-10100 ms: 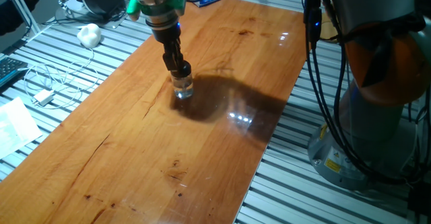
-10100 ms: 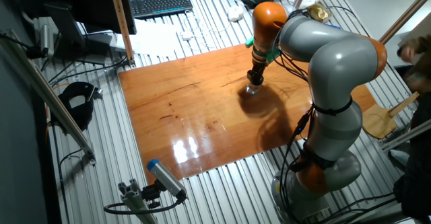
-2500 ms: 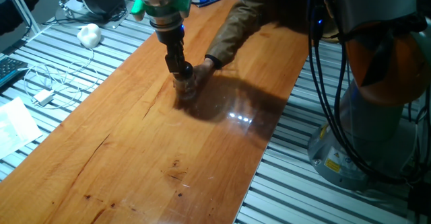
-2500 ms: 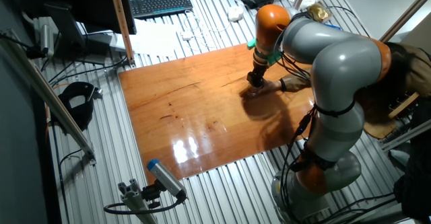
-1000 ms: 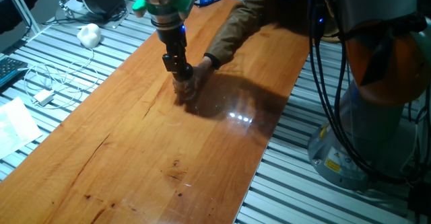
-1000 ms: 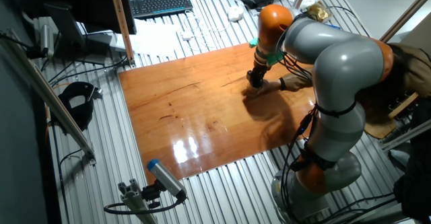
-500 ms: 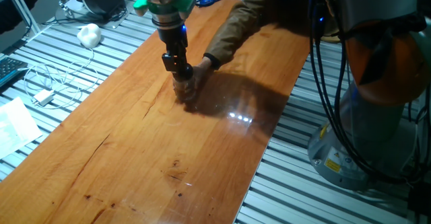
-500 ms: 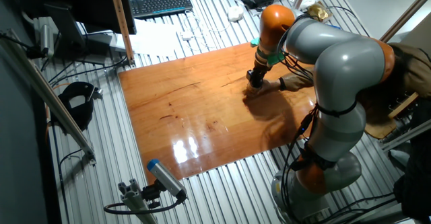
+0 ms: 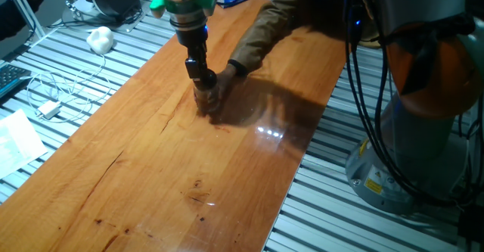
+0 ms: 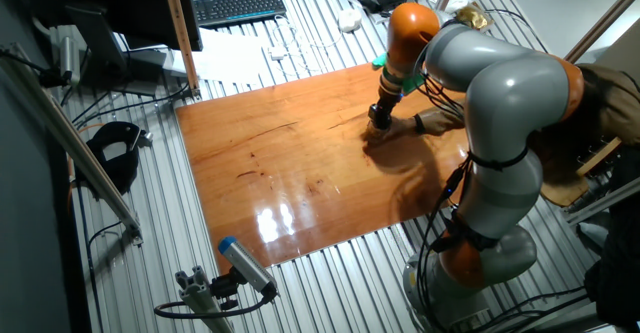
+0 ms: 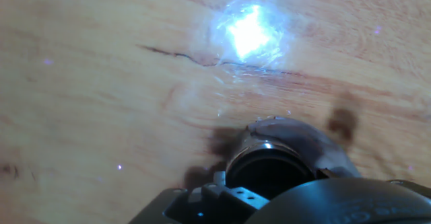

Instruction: Screw the lid onto the jar

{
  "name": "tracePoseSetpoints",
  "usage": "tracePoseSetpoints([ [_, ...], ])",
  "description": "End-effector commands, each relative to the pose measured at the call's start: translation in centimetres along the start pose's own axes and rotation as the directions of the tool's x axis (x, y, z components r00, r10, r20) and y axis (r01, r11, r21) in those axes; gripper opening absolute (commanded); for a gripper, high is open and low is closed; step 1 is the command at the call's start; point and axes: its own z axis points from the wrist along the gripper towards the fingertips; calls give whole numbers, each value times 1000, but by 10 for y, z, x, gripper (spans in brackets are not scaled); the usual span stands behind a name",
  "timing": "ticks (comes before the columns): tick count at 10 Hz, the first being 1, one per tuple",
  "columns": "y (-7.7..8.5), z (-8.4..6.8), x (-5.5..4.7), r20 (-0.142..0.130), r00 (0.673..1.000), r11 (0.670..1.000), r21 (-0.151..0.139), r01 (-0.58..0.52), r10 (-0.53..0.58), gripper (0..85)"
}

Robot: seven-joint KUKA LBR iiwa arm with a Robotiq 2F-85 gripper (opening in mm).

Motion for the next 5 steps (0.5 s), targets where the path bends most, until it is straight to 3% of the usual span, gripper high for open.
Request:
tracePoseSetpoints([
  [1,0,-1,-1,1,1000,1000,3,6,-6,340],
  [2,0,-1,-1,3,1000,1000,2,8,-8,340],
  [4,1,-1,-1,3,996,995,-28,-93,93,340],
  [5,3,1,-1,-5,980,980,-37,-197,197,170],
])
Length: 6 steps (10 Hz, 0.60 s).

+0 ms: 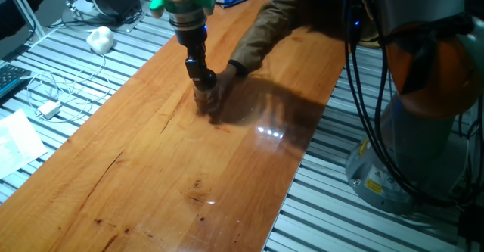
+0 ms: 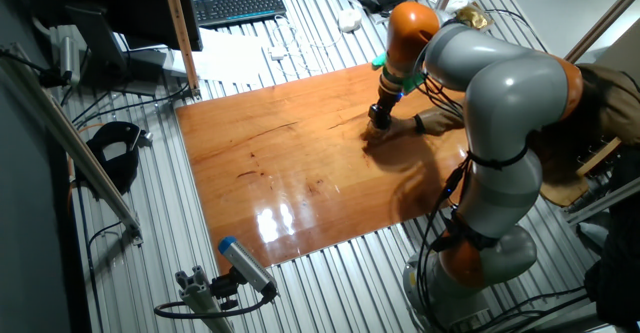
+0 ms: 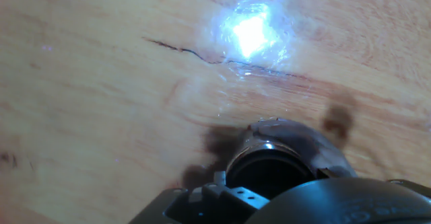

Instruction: Screw the lid onto the jar

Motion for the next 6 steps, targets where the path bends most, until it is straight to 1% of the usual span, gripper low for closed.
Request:
tracePoseSetpoints([
  [1,2,1,1,0,981,981,-16,-194,194,170],
  [2,2,2,1,-5,966,966,-38,-257,257,170],
  [3,3,2,2,-9,947,946,-51,-320,320,170],
  [4,3,3,3,-14,921,918,-73,-390,390,170],
  [5,3,4,4,-10,889,885,-92,-456,457,170],
  [6,5,5,5,3,850,845,-103,-524,527,170],
])
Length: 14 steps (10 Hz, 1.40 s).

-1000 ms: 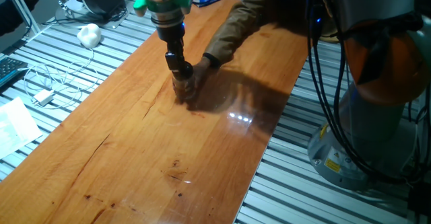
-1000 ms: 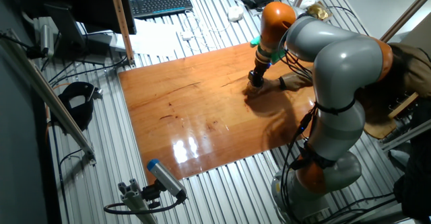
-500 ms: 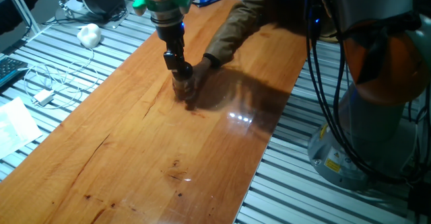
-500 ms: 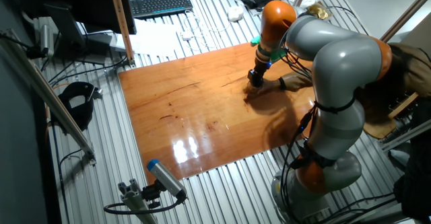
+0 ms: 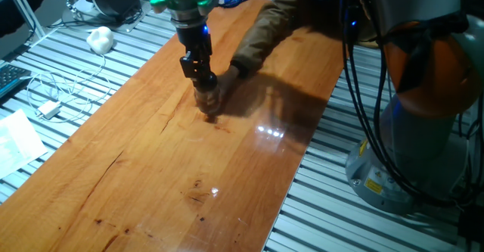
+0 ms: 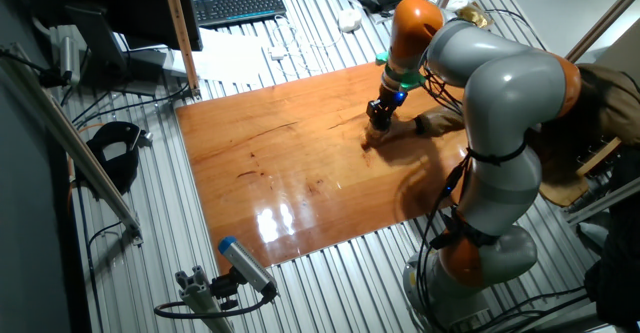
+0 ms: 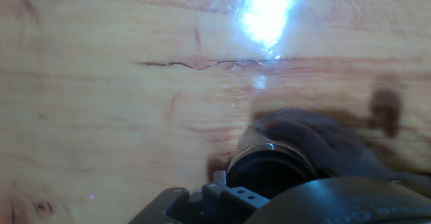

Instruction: Screw the lid onto the jar

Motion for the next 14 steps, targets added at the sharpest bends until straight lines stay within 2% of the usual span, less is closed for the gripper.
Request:
tracePoseSetpoints([
  [1,1,3,3,51,924,926,-47,-376,378,170],
  [3,0,3,3,42,882,882,-67,-467,470,170],
  [5,0,4,4,49,830,830,-78,-552,556,170],
  [7,-1,4,5,49,807,807,-80,-585,589,170],
  [9,-2,5,6,38,779,778,-90,-621,626,170],
  [11,-2,6,6,35,780,779,-99,-619,625,170],
  [12,-2,6,5,22,795,792,-105,-601,606,170],
  [14,1,5,3,0,835,831,-87,-549,551,170],
])
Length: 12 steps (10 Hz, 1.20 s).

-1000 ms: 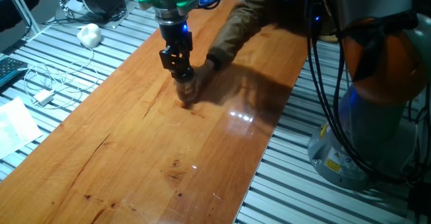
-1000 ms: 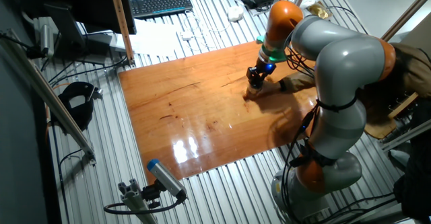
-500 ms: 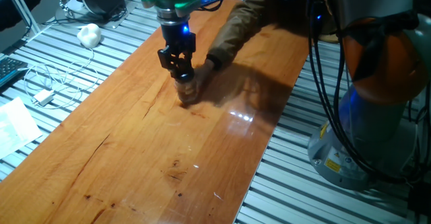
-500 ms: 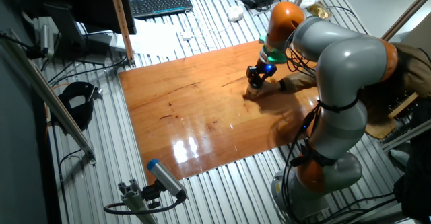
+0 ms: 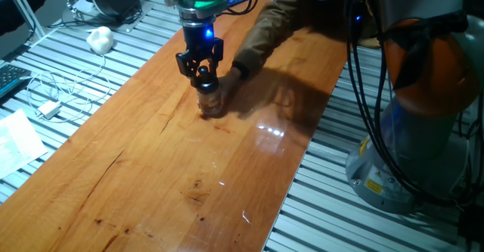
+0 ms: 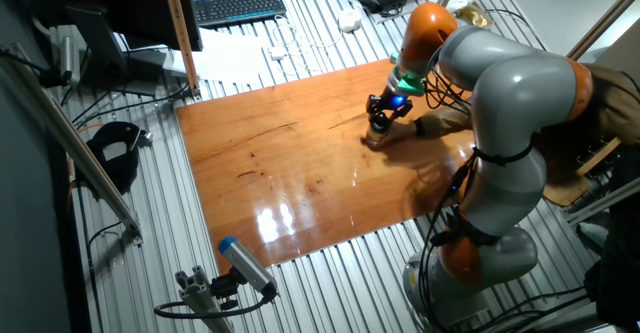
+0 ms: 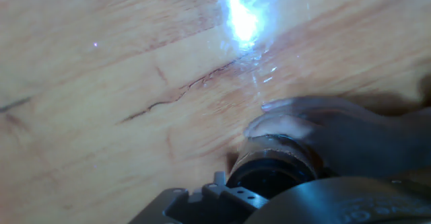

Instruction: Screw the lid onto the jar

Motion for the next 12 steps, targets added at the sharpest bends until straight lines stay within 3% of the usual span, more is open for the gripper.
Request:
tracePoseSetpoints([
  [1,2,-3,-1,13,997,997,-3,-77,77,340],
  [3,1,-5,-2,27,997,997,-2,-76,76,340],
  [4,1,-5,-3,34,996,997,-5,-79,79,510],
  [5,0,-6,-3,39,996,997,2,-81,81,510],
  [7,0,-6,-3,55,994,995,14,-99,99,850],
  [10,2,-7,-4,50,995,996,12,-84,83,850],
  [12,6,-17,-5,39,999,999,14,-38,37,850],
])
